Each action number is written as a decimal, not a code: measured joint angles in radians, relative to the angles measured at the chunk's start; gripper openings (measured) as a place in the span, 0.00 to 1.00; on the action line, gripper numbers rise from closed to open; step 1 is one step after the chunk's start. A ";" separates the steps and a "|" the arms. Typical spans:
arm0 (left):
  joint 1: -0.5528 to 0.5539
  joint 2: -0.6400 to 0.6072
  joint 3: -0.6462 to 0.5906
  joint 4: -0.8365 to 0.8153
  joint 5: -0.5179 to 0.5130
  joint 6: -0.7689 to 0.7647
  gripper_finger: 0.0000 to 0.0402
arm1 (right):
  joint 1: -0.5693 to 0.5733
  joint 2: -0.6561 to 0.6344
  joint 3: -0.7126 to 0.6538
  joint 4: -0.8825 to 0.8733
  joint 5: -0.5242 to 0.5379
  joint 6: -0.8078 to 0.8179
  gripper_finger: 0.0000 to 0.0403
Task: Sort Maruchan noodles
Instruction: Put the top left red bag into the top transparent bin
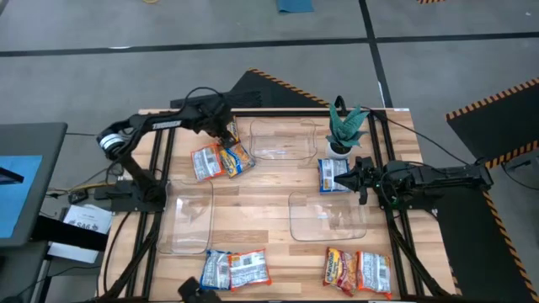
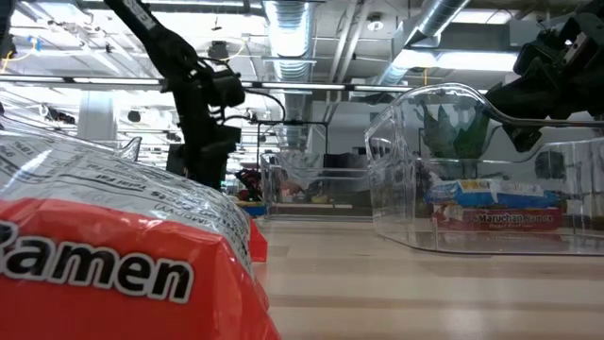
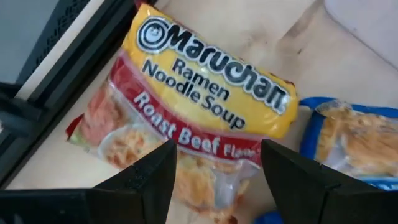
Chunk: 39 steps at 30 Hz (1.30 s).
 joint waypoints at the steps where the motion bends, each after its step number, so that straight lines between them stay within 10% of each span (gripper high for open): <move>1: 0.000 0.014 -0.001 0.004 -0.007 0.001 0.54 | 0.000 0.000 0.000 0.000 0.000 0.000 0.16; 10: 0.002 0.062 0.001 0.013 0.005 -0.058 0.49 | 0.000 0.000 0.000 0.000 0.000 0.000 0.16; 17: 0.002 0.054 -0.001 -0.020 -0.008 -0.093 0.05 | 0.000 0.000 0.000 0.000 0.000 0.000 0.16; 31: -0.082 -0.369 -0.002 -0.088 -0.056 -0.105 0.00 | 0.000 0.000 0.000 0.000 0.000 0.000 0.16; 39: -0.312 -0.494 -0.002 0.099 -0.083 -0.105 0.00 | 0.000 0.000 0.000 0.000 0.000 0.000 0.16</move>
